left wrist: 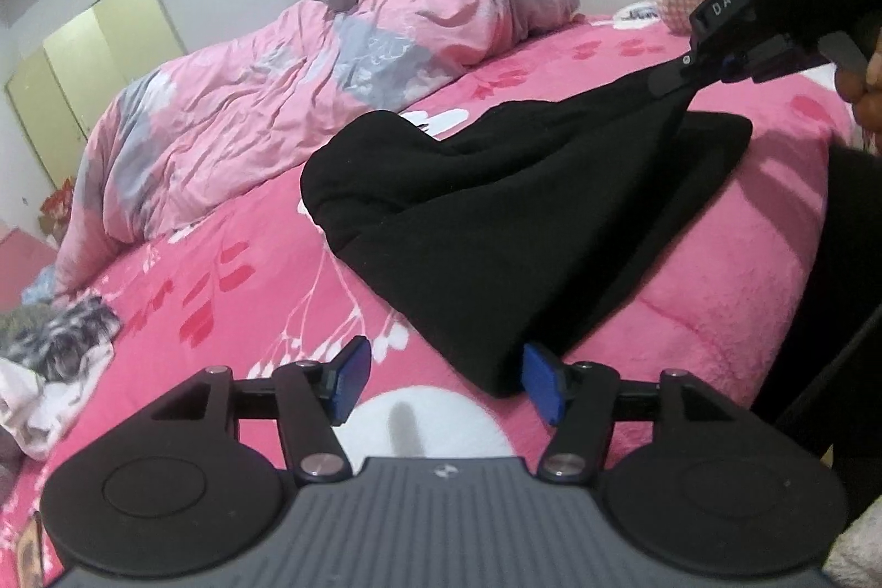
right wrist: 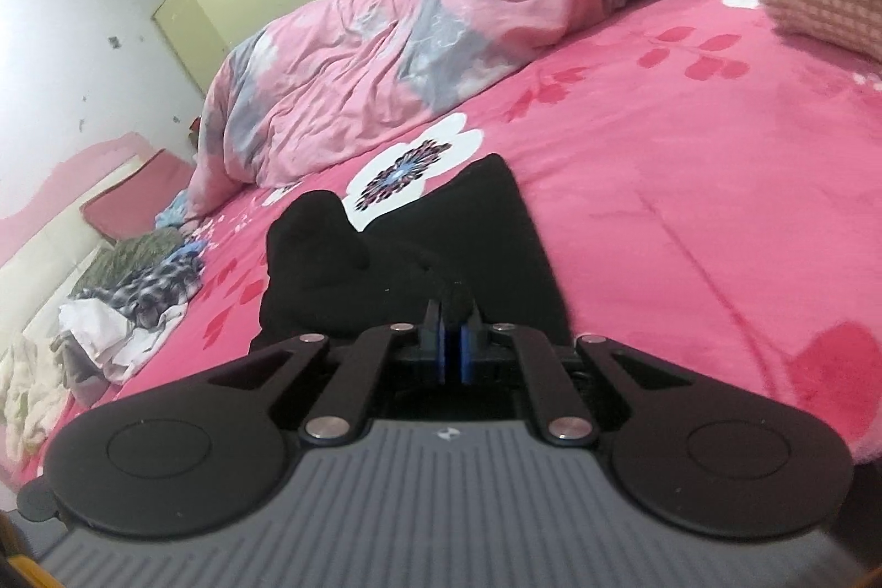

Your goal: Fold clothes

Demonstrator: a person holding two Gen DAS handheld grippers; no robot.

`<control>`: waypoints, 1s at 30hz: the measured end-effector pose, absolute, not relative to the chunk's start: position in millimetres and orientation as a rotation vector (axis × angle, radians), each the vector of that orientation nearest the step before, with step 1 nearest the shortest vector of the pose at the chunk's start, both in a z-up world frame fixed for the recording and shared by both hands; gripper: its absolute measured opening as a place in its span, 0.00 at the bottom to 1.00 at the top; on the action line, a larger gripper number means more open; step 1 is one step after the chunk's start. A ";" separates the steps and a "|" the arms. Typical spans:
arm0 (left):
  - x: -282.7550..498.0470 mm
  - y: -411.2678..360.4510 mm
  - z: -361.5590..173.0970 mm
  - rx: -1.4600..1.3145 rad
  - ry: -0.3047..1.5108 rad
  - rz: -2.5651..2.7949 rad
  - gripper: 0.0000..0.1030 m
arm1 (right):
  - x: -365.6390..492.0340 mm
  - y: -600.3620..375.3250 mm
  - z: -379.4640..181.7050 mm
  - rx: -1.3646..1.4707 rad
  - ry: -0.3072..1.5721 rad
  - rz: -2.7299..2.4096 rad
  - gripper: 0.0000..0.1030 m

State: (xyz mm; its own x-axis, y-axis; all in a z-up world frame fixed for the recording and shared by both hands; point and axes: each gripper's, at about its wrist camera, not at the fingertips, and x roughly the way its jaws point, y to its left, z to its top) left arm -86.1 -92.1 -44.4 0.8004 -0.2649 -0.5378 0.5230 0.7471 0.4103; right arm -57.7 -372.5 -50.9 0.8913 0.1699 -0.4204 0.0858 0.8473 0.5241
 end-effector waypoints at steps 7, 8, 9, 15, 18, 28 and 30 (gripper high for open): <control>-90.1 -104.6 -41.7 0.645 0.464 -0.446 0.63 | -68.2 -383.4 -59.8 0.593 0.452 0.040 0.03; -90.3 -105.3 -42.3 0.652 0.466 -0.443 0.63 | -69.7 -384.9 -62.1 0.597 0.454 0.038 0.03; -90.3 -105.3 -42.8 0.655 0.468 -0.443 0.63 | -71.2 -386.3 -64.5 0.602 0.456 0.036 0.03; -91.1 -103.9 -44.1 0.668 0.481 -0.436 0.63 | -77.7 -394.2 -80.1 0.664 0.469 0.031 0.03; -91.0 -101.8 -44.1 0.666 0.486 -0.430 0.64 | -79.2 -393.5 -79.5 0.668 0.460 0.038 0.03; -86.7 -55.2 -22.5 0.393 0.582 -0.522 0.64 | -75.6 -405.7 -94.2 0.740 0.481 0.076 0.04; -79.7 -44.2 -14.8 0.289 0.597 -0.527 0.64 | -76.4 -405.1 -90.2 0.734 0.472 0.083 0.04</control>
State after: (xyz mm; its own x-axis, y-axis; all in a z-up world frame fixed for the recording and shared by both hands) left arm -79.7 -44.2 -14.8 0.7015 -0.3845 -0.6000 0.5471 0.8301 0.1078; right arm -76.3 -405.1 -90.2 0.8924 0.2348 -0.3853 0.0898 0.7444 0.6616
